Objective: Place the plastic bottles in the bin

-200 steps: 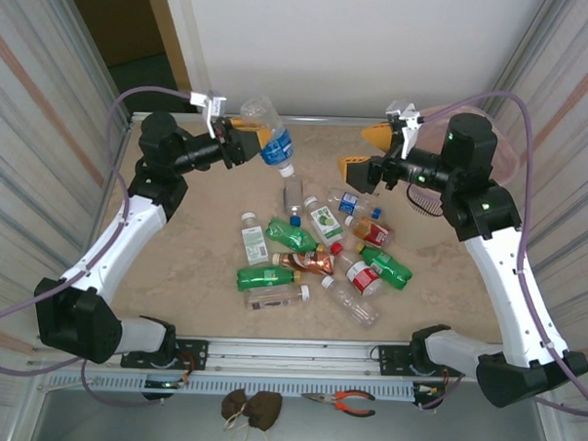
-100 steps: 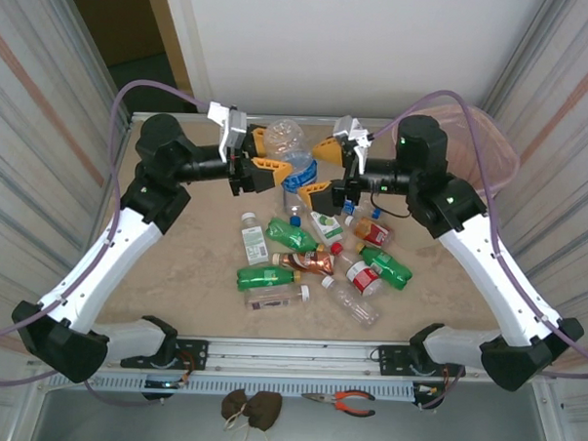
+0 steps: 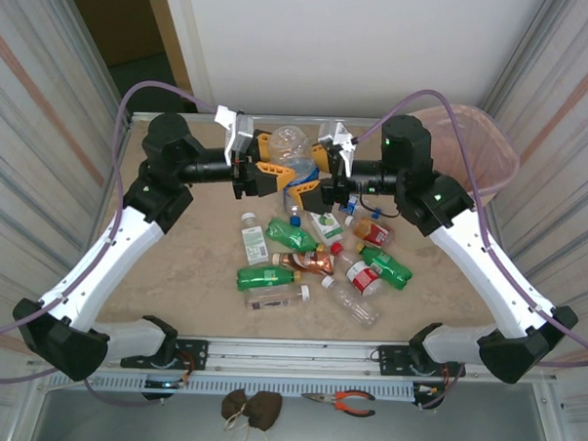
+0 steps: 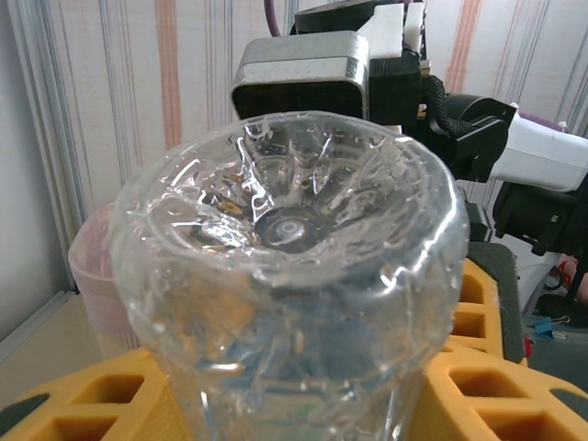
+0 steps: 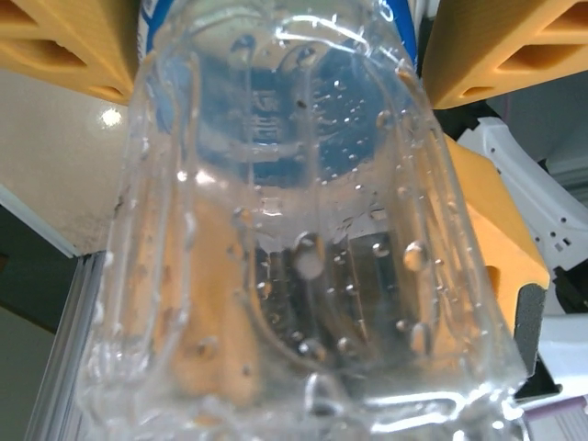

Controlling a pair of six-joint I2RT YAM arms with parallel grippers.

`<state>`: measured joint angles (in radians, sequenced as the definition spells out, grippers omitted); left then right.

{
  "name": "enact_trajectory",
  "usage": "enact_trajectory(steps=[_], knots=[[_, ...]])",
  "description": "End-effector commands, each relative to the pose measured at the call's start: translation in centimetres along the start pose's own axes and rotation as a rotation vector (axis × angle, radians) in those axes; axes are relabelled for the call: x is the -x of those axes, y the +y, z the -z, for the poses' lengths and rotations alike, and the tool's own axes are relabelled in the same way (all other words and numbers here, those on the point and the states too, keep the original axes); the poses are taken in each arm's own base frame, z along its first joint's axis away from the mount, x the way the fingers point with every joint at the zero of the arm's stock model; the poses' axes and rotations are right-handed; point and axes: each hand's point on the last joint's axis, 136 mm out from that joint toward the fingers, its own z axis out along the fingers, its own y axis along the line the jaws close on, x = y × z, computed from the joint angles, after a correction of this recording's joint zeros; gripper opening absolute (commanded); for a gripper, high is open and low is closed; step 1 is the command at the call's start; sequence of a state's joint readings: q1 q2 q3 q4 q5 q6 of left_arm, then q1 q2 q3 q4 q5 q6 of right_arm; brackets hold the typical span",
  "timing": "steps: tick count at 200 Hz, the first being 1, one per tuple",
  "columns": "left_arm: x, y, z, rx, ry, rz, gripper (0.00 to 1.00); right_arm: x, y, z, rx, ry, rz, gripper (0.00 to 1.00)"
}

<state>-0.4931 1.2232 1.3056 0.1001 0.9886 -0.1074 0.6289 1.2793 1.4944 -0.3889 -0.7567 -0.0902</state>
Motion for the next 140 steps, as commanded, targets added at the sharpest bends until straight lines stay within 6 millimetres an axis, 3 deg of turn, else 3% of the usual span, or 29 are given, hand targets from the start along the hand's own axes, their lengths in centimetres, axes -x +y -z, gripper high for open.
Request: enact_trajectory(steps=[1, 37, 84, 114, 140], knots=[[1.2, -1.1, 0.0, -0.037, -0.019, -0.047, 0.52, 1.3, 0.3, -0.1, 0.011, -0.027, 0.032, 0.69], [1.1, -1.0, 0.1, -0.030, -0.022, -0.051, 0.54, 1.5, 0.2, -0.1, 0.009, -0.032, 0.023, 0.61], [1.1, -0.3, 0.5, 0.044, -0.029, -0.064, 0.72, 2.0, -0.4, 0.5, -0.030, -0.043, 0.014, 0.56], [1.0, 0.4, 1.4, 0.114, -0.039, -0.069, 0.77, 2.4, -2.3, 2.2, -0.119, -0.062, -0.029, 0.55], [0.5, 1.0, 2.3, 0.180, -0.042, -0.067, 0.78, 2.5, -5.9, 5.1, -0.281, -0.095, -0.126, 0.53]])
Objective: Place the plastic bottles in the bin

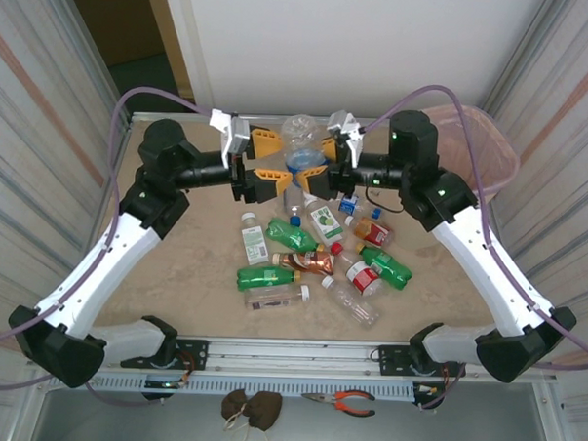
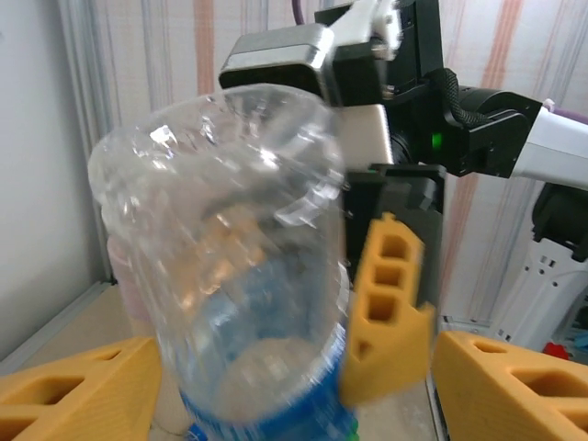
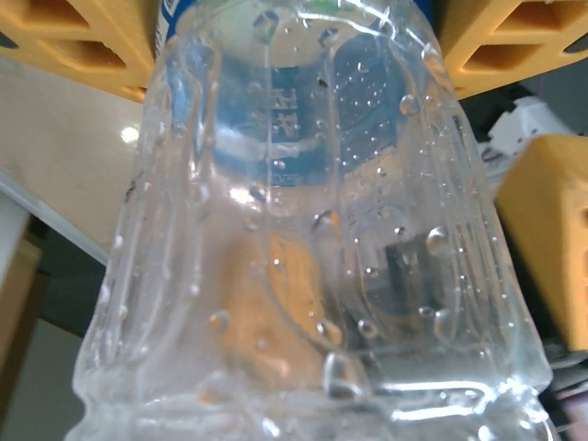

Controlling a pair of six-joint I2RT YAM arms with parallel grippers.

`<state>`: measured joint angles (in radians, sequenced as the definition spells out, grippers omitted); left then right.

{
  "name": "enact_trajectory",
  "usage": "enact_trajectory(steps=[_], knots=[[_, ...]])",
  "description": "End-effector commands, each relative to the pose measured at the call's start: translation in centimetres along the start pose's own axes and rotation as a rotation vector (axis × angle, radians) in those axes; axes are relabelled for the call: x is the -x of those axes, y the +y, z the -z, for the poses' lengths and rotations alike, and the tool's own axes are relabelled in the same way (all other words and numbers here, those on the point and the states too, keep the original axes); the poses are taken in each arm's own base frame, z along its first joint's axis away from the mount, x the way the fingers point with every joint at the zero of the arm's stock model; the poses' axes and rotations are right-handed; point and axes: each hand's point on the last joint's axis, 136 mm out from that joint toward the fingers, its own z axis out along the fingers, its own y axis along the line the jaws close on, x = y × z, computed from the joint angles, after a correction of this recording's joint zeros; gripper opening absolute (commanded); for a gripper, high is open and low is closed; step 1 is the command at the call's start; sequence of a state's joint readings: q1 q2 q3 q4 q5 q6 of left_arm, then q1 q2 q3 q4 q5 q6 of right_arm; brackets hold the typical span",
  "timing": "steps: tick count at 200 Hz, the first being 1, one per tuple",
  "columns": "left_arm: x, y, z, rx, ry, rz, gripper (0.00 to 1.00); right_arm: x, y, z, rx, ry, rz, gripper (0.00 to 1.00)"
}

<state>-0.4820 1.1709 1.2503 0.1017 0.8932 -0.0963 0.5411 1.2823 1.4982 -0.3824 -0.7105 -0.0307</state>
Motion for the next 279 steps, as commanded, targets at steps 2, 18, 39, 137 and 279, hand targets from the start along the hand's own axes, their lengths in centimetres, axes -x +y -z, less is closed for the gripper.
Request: enact_trajectory(steps=[2, 18, 39, 137, 279], knots=[[0.9, 0.3, 1.3, 0.079, -0.036, -0.056, 0.78, 2.7, -2.7, 3.4, -0.161, -0.087, -0.065, 0.53], [0.5, 0.6, 1.5, 0.100, -0.032, -0.049, 0.78, 2.8, -6.1, 5.5, -0.310, -0.122, -0.158, 0.52], [0.2, 0.8, 1.5, 0.108, -0.027, -0.037, 0.78, 2.4, -10.6, 8.7, -0.505, -0.180, -0.323, 0.53], [-1.2, 1.2, 1.8, 0.148, -0.008, -0.017, 0.77, -6.7, -23.0, 20.3, -1.139, -0.468, -1.124, 0.44], [-3.2, 2.7, 2.4, 0.231, 0.013, 0.019, 0.77, -20.8, -31.0, 19.9, -1.450, -0.331, -1.619, 0.44]])
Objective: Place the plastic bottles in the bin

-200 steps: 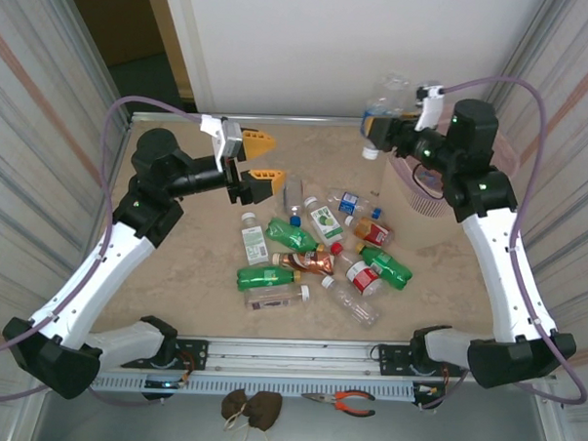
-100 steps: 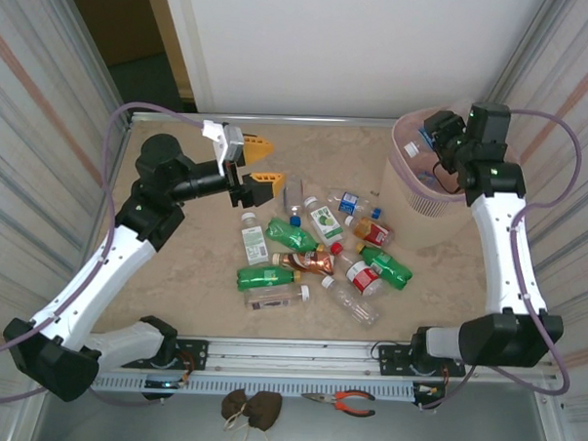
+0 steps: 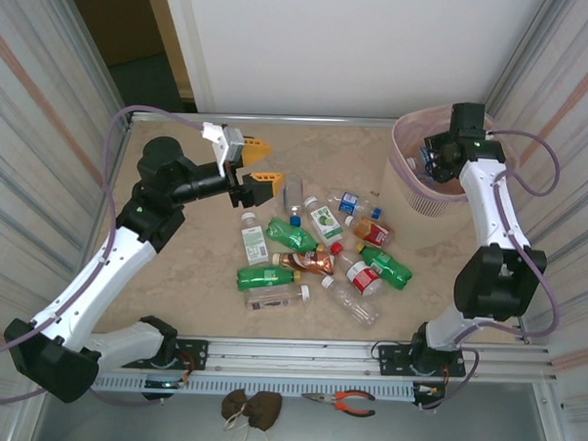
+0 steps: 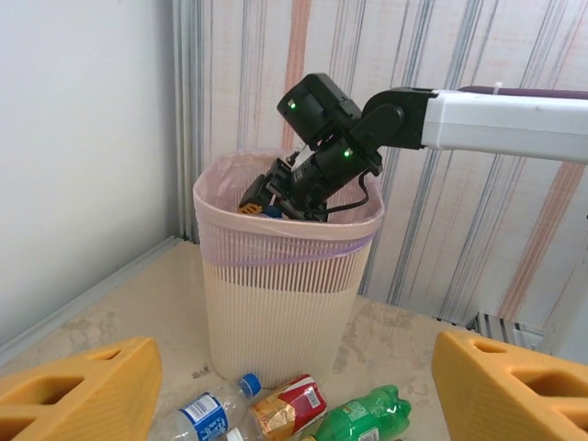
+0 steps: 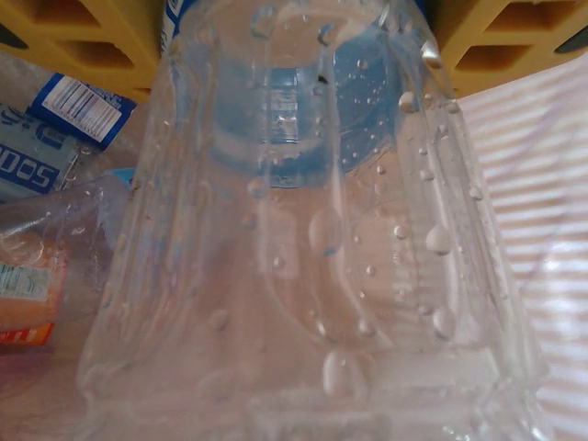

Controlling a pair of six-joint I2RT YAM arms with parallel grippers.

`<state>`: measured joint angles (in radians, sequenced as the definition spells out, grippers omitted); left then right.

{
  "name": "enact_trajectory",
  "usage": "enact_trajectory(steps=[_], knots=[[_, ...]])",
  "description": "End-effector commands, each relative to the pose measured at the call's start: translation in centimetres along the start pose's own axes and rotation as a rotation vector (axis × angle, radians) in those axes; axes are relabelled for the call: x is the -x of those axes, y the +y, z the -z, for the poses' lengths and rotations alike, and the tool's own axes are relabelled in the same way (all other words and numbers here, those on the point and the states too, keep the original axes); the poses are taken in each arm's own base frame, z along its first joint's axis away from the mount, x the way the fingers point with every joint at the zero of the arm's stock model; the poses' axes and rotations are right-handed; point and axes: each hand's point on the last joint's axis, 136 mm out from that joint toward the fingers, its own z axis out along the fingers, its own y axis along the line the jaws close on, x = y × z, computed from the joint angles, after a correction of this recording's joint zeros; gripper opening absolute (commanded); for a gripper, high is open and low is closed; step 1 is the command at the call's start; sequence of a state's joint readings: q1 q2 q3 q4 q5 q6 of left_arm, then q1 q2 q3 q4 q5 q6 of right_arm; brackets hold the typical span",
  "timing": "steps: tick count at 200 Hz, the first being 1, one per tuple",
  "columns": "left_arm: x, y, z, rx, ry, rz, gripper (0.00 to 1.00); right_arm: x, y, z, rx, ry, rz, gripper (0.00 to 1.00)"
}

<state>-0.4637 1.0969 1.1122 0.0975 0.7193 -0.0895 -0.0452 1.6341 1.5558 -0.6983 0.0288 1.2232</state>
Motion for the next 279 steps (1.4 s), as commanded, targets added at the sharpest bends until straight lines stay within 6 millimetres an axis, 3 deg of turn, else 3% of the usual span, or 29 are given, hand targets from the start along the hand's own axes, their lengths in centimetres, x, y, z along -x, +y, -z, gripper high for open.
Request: enact_trajectory(steps=[1, 62, 91, 118, 166, 246, 279], knots=[[0.2, 0.2, 0.8, 0.036, -0.020, -0.020, 0.77, 0.2, -0.1, -1.3, -0.030, 0.007, -0.045, 0.44], [-1.7, 1.9, 1.0, 0.133, 0.005, 0.037, 0.77, -0.7, -3.3, -6.5, -0.141, 0.068, -0.096, 0.45], [-3.3, 3.2, 1.1, 0.201, 0.031, 0.080, 0.76, -1.0, -4.8, -7.7, -0.178, 0.083, -0.116, 0.50], [-4.7, 4.5, 1.3, 0.274, 0.069, 0.136, 0.75, -1.1, -5.2, -7.8, -0.187, 0.086, -0.123, 0.61], [-7.1, 6.3, 2.4, 0.402, 0.108, 0.225, 0.75, -0.3, -4.5, -5.7, -0.163, 0.061, -0.120, 0.78], [-11.7, 8.7, 4.5, 0.614, 0.231, 0.411, 0.76, 1.4, -1.8, 1.5, -0.034, -0.012, -0.107, 0.78], [-13.6, 8.6, 5.0, 0.639, 0.287, 0.477, 0.75, 1.7, -1.4, 4.3, 0.005, -0.032, -0.085, 0.77]])
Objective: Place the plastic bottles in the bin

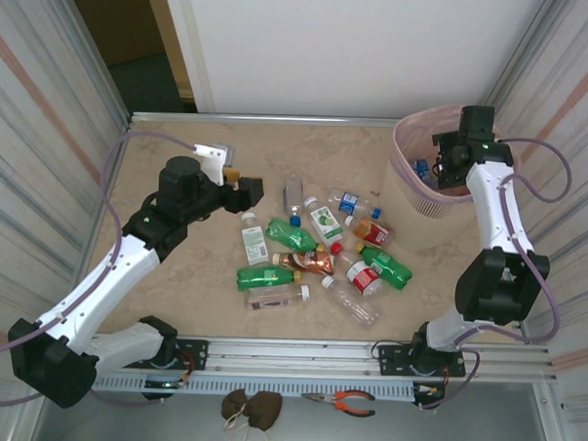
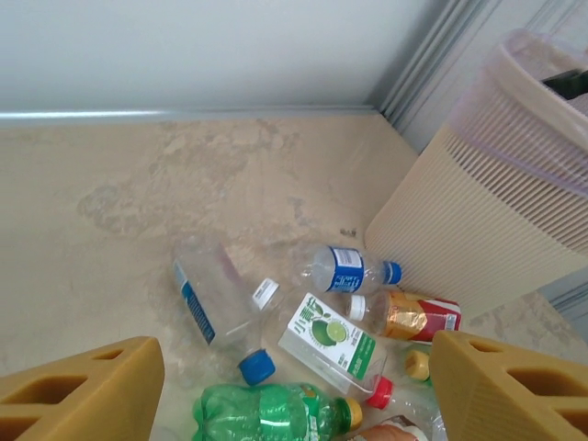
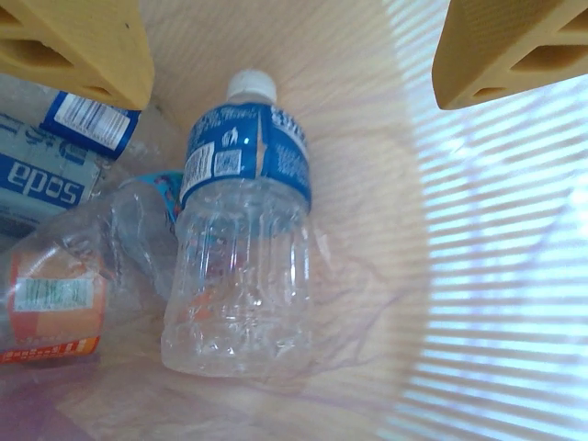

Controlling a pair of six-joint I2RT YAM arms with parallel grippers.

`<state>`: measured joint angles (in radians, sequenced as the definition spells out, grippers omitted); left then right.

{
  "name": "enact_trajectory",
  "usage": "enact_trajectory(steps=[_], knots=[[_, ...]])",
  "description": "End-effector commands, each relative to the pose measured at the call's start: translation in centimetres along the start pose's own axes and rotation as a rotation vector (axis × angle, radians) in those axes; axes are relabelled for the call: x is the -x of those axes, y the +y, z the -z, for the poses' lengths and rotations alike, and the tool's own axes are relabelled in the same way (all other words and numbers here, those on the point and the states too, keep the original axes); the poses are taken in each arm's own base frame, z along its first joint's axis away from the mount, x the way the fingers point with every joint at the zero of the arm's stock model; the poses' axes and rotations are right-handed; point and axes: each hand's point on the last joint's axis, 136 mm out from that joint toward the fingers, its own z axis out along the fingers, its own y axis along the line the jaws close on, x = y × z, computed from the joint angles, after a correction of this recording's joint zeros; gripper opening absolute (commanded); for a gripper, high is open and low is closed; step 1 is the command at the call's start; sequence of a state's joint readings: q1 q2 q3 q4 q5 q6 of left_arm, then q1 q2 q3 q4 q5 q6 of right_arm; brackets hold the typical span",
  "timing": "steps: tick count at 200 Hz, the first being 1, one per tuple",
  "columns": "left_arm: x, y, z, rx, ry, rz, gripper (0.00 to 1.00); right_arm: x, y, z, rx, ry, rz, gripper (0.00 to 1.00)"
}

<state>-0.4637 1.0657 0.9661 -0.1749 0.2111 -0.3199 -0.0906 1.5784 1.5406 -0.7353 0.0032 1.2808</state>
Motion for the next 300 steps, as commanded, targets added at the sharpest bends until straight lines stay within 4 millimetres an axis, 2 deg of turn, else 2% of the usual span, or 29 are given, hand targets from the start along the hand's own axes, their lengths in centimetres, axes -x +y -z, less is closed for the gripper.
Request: enact_trajectory(steps=[1, 49, 78, 118, 167, 189, 242, 300], knots=[[-1.7, 1.8, 0.2, 0.077, 0.054, 0.077, 0.75, 0.5, -0.4, 2.5, 0.006, -0.027, 0.008, 0.77], [-5.2, 3.0, 0.3, 0.169, 0.242, 0.167, 0.73, 0.3, 0.8, 6.1, 0.083, -0.030, 0.142, 0.76], [-7.8, 4.8, 0.5, 0.291, 0.335, 0.212, 0.73, 0.9, 0.9, 8.5, 0.112, -0.073, 0.197, 0.75], [-10.8, 6.4, 0.2, 0.418, 0.479, 0.283, 0.72, 1.3, 0.7, 10.4, 0.132, -0.115, 0.218, 0.75], [-13.3, 7.1, -1.0, 0.546, 0.559, 0.311, 0.76, 1.1, 0.6, 10.2, 0.140, -0.103, 0.218, 0.75], [-14.6, 6.8, -1.7, 0.592, 0.614, 0.329, 0.79, 1.2, 0.5, 9.9, 0.140, -0.100, 0.211, 0.75], [-18.0, 5.9, -4.2, 0.612, 0.714, 0.363, 0.83, 1.5, 0.3, 9.3, 0.155, -0.090, 0.198, 0.75], [-22.3, 6.3, -5.1, 0.649, 0.823, 0.400, 0.83, 2.3, -0.5, 8.5, 0.170, -0.061, 0.162, 0.75]])
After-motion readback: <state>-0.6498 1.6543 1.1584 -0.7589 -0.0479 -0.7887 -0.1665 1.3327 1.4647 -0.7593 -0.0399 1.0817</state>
